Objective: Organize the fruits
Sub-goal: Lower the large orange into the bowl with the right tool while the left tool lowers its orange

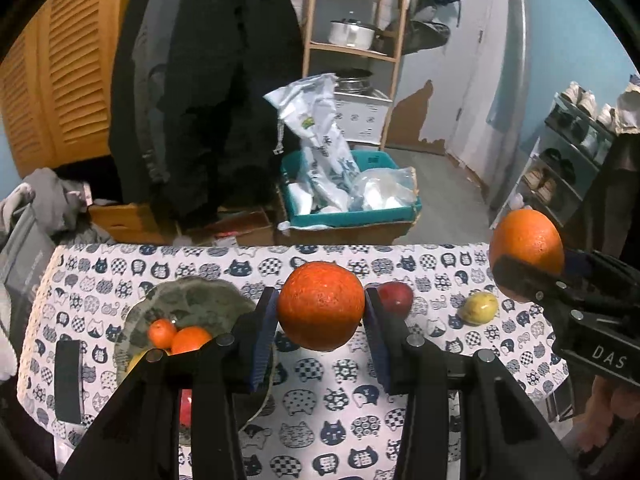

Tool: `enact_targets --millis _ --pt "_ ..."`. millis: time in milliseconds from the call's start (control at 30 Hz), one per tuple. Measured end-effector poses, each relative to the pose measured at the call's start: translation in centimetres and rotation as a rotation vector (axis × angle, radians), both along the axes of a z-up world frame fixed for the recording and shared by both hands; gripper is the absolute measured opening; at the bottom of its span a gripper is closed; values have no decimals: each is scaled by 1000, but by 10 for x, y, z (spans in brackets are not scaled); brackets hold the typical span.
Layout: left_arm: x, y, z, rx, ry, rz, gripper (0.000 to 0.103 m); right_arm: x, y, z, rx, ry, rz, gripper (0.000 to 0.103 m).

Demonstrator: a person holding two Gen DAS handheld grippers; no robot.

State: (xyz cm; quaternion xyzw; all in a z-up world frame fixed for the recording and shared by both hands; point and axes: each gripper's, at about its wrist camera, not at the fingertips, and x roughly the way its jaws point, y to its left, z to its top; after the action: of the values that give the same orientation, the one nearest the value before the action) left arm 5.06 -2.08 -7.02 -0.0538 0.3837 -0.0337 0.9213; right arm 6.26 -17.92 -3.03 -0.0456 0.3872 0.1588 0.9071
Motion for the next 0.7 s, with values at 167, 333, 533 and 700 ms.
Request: enact_targets --millis 167,333,533,700 --pt "-1 23 -7 0 14 38 43 8 22 -7 3 22 28 64" --pt "2 45 -19 -2 42 72 43 15 46 -15 17 45 58 64" --pt "2 72 -37 -10 85 115 43 27 75 -28 44 87 96 64" --pt "1 96 -47 -11 103 154 43 35 101 -44 48 121 124 64"
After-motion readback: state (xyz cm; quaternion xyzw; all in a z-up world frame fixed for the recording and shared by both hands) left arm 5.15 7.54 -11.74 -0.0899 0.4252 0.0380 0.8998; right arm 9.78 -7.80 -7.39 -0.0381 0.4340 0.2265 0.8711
